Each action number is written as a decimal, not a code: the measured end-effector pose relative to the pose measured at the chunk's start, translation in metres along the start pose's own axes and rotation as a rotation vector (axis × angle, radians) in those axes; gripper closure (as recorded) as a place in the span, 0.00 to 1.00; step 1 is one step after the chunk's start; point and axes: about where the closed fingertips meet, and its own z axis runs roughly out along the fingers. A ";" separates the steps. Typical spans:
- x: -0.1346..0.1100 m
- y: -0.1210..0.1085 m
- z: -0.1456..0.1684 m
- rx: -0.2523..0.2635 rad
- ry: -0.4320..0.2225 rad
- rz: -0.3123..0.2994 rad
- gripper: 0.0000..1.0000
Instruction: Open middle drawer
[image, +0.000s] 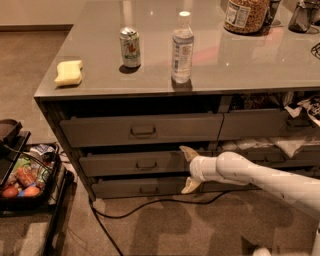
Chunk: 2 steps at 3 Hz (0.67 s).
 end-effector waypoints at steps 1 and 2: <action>0.008 0.004 0.007 -0.033 0.025 -0.009 0.00; 0.025 0.005 0.022 -0.076 0.048 -0.012 0.00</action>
Offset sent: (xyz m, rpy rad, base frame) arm 0.0323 -0.0193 -0.0495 -0.1163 0.0889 0.0201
